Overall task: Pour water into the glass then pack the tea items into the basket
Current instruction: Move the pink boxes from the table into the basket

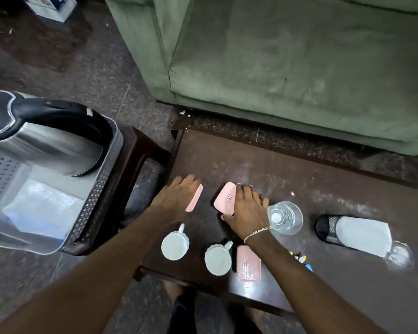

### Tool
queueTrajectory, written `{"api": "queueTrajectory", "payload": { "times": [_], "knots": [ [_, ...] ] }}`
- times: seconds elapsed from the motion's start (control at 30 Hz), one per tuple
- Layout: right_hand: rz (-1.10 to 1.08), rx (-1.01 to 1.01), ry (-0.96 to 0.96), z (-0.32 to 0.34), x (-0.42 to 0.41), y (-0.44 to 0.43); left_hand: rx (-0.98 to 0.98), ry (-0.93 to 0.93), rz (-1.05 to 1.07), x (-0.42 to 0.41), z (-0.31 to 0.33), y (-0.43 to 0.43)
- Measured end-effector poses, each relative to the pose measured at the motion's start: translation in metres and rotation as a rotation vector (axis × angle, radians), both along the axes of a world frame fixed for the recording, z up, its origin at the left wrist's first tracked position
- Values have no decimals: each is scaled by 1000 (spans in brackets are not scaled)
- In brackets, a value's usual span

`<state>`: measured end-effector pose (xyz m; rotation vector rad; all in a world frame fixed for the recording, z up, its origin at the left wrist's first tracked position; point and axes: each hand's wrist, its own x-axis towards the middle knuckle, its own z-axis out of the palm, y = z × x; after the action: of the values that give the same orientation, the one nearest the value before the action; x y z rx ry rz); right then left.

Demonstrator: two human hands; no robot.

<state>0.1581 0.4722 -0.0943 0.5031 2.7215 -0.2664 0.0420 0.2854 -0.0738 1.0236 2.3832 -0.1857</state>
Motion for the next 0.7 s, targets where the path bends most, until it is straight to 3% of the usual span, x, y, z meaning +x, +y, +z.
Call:
{"api": "queueTrajectory", "payload": {
  "times": [0.27, 0.47, 0.7],
  "knots": [
    [-25, -53, 27, 15, 2, -6, 157, -27, 14, -7, 7, -23],
    [50, -113, 159, 81, -16, -57, 285, 166, -26, -19, 83, -84],
    [156, -277, 377, 145, -66, -174, 229, 83, 212, -40, 161, -214]
  ]
}}
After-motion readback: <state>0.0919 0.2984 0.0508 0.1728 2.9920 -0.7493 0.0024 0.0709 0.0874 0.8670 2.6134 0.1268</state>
